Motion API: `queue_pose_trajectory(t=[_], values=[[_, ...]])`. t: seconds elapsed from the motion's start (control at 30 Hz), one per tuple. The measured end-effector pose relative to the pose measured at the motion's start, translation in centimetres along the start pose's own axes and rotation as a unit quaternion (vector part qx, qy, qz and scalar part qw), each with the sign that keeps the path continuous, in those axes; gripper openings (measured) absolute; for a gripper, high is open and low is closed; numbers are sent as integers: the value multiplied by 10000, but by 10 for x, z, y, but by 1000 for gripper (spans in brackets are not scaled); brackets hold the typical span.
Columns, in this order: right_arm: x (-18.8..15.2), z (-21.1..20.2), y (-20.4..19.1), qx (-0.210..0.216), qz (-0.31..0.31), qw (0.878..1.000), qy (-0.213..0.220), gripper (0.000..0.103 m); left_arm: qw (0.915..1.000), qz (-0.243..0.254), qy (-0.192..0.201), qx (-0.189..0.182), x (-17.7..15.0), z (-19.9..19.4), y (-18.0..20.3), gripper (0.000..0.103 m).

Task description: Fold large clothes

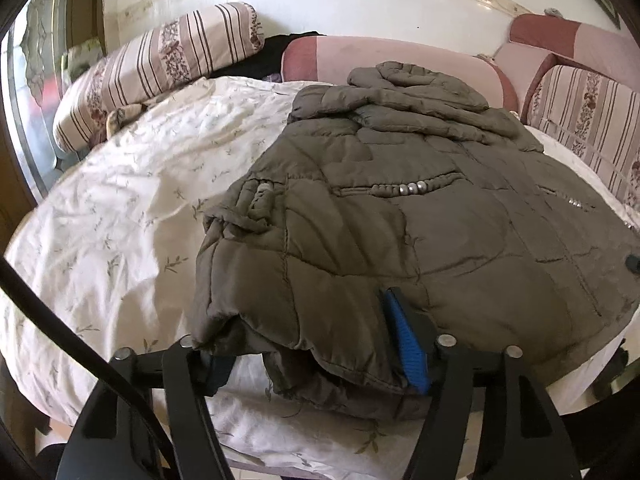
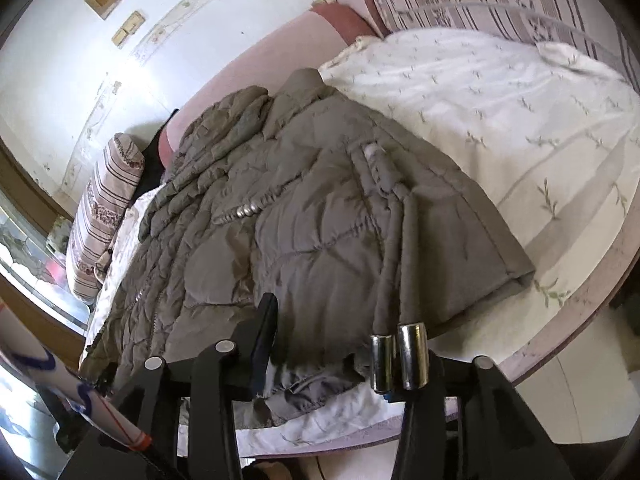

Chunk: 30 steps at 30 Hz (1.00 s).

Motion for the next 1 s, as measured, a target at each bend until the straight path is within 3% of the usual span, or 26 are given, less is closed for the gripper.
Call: queue_pose_trajectory(t=[0.13,0.33,0.57,1.0], values=[[1,-1,-1,17,-24,10000,32,27,9996,224,110,-123,-2,-6,8,32],[0,3,-2,-103,-75,9999,-42,27,9995,256,103,-129,-2,-5,9,30],[1,5,-7,-279,-258,9993,-38,26,9985,503,198,112,-2,-2,20,29],[6,-23,-35,-582,-908,9932,441,17,9973,539,455,225,0,-19,20,23]])
Point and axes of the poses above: each gripper's, at about its wrist camera, not at the fingertips, and z roughly the way its jaws point, y to its right, x to its top, the point moved 2 cm from there along z, roughly the way its jaws point, and after that the axes turned 4 degrees about -z, right-handed, at the moved point
